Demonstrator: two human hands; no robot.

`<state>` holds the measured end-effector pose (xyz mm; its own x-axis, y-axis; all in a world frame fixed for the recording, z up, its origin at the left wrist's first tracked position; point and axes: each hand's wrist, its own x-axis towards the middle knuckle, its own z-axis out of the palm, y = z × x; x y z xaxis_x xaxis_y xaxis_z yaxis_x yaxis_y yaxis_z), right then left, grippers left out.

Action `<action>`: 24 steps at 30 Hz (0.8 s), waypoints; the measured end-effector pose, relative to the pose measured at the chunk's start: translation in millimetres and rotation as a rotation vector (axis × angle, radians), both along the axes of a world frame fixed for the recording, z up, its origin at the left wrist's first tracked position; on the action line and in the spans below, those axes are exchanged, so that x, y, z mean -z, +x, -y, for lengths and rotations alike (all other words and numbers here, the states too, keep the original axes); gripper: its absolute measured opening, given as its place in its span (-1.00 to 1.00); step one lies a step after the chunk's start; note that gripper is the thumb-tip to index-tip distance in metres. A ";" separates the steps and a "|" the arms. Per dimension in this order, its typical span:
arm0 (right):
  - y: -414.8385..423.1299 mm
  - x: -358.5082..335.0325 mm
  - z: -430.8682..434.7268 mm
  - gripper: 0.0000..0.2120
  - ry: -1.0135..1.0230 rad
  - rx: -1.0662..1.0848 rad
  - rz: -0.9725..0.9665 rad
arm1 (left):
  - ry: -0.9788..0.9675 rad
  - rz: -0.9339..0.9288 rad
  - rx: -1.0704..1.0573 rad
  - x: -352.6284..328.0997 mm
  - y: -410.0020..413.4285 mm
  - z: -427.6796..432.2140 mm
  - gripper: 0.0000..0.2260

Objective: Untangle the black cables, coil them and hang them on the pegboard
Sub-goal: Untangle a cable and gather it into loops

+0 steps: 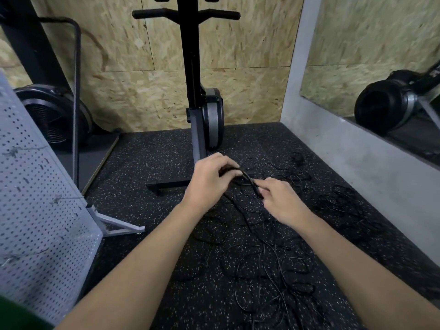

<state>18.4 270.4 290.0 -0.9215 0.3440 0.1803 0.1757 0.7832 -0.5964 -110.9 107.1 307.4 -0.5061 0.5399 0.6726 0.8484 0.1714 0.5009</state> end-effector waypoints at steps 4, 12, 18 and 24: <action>8.0 -12.4 7.1 -0.65 -0.153 -0.049 0.061 | 0.019 0.053 -0.074 5.4 -5.0 4.7 -0.90; 9.3 -4.0 14.6 -0.74 0.099 -0.192 0.222 | -0.028 0.105 -0.061 7.7 -1.7 8.1 -0.91; 9.0 5.3 5.3 -0.78 -0.069 -0.142 0.205 | -0.163 0.131 -0.013 14.0 -6.8 13.6 -0.88; 8.8 9.1 -6.6 -0.79 -0.220 -0.129 0.187 | -0.397 0.212 -0.042 21.0 -9.2 24.8 -0.69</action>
<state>27.2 277.0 280.9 -0.9701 0.2346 -0.0619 0.2060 0.6619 -0.7207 -120.2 82.3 286.4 -0.6373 0.7115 0.2962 0.7223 0.4175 0.5513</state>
